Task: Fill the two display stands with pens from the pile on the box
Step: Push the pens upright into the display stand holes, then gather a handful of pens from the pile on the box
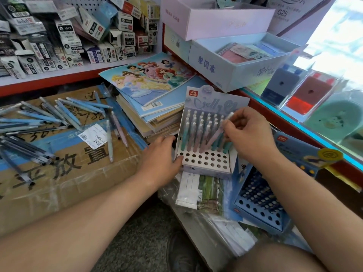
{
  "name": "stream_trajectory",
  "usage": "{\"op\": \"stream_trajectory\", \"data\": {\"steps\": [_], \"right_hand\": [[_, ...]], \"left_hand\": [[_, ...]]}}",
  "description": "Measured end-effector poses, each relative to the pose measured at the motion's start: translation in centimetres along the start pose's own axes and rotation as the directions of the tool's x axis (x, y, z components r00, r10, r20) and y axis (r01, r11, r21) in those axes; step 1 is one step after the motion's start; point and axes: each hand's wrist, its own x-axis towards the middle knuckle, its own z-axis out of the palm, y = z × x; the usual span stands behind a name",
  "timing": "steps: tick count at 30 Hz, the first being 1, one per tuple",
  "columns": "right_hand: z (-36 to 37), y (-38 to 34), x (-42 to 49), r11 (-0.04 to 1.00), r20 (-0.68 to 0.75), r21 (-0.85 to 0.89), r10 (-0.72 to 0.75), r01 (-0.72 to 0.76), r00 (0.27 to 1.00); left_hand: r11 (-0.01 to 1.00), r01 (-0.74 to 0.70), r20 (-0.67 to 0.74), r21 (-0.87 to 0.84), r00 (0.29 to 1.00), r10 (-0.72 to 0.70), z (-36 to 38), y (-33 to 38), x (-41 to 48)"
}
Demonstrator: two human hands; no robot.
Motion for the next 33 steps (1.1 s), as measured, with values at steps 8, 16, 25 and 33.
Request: {"op": "stream_trajectory", "data": {"steps": [8,16,25,33], "right_hand": [[0.3,1.2,0.0,0.99,0.029,-0.132,-0.043,0.046,0.999],[1.3,1.7,0.4,0.97,0.107,-0.241,0.003,0.024,0.994],[1.8,0.9,0.4,0.915,0.171,-0.403,0.051,0.023,0.984],[2.1,-2.6,-1.6,0.945,0.172,-0.322,-0.008,0.063,0.985]], "left_hand": [[0.979,-0.08,0.084,0.189,0.994,0.065,1.6,-0.4,0.6],[0.982,-0.082,0.07,0.169,0.995,0.071,1.9,-0.8,0.7],[0.989,-0.063,0.095,0.131,0.994,0.051,1.5,-0.6,0.7],[0.997,0.011,-0.04,-0.07,0.999,-0.014,-3.3,-0.8,-0.8]]}}
